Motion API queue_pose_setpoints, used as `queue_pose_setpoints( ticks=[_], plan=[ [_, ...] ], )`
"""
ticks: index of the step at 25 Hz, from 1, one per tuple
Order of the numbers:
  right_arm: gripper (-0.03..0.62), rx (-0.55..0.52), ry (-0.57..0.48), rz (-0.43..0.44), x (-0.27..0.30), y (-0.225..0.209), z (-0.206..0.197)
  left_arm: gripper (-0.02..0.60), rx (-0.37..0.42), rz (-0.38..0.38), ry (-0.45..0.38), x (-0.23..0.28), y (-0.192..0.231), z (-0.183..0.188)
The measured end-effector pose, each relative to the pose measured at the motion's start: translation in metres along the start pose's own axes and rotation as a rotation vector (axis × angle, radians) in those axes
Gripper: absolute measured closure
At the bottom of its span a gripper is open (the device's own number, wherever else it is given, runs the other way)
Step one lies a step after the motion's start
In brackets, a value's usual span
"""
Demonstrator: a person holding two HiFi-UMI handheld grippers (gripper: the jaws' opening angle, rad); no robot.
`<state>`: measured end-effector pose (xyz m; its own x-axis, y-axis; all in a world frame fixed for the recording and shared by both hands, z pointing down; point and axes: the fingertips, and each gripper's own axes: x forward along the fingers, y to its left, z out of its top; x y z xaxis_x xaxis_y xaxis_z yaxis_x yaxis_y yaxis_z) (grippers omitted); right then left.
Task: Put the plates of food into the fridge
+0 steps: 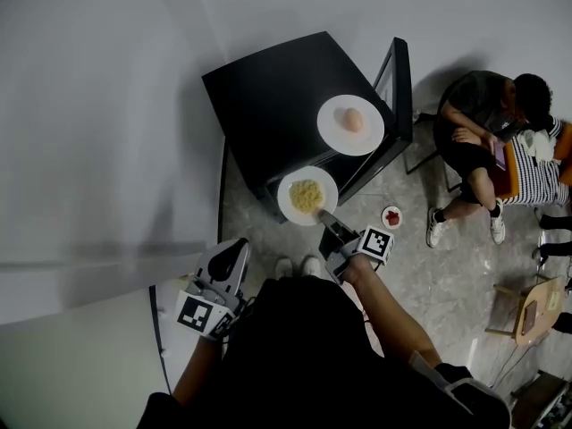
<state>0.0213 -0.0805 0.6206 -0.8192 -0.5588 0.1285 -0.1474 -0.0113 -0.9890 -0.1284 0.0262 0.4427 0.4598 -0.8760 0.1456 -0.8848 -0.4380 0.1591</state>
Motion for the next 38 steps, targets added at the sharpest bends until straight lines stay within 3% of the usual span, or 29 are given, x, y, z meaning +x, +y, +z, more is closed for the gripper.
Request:
queue_pose_setpoints(
  ticks=[13, 18, 38],
  plan=[
    [0.549, 0.078, 0.000, -0.066, 0.053, -0.038, 0.011, 0.555, -0.004, 0.014, 0.006, 0.009, 0.006, 0.002],
    [0.549, 0.106, -0.013, -0.066, 0.074, -0.038, 0.016, 0.555, -0.046, 0.046, -0.002, 0.010, 0.010, 0.007],
    [0.557, 0.152, -0.030, -0.126, 0.116, -0.045, 0.027, 0.555, -0.049, 0.085, 0.003, 0.008, 0.016, 0.005]
  ],
)
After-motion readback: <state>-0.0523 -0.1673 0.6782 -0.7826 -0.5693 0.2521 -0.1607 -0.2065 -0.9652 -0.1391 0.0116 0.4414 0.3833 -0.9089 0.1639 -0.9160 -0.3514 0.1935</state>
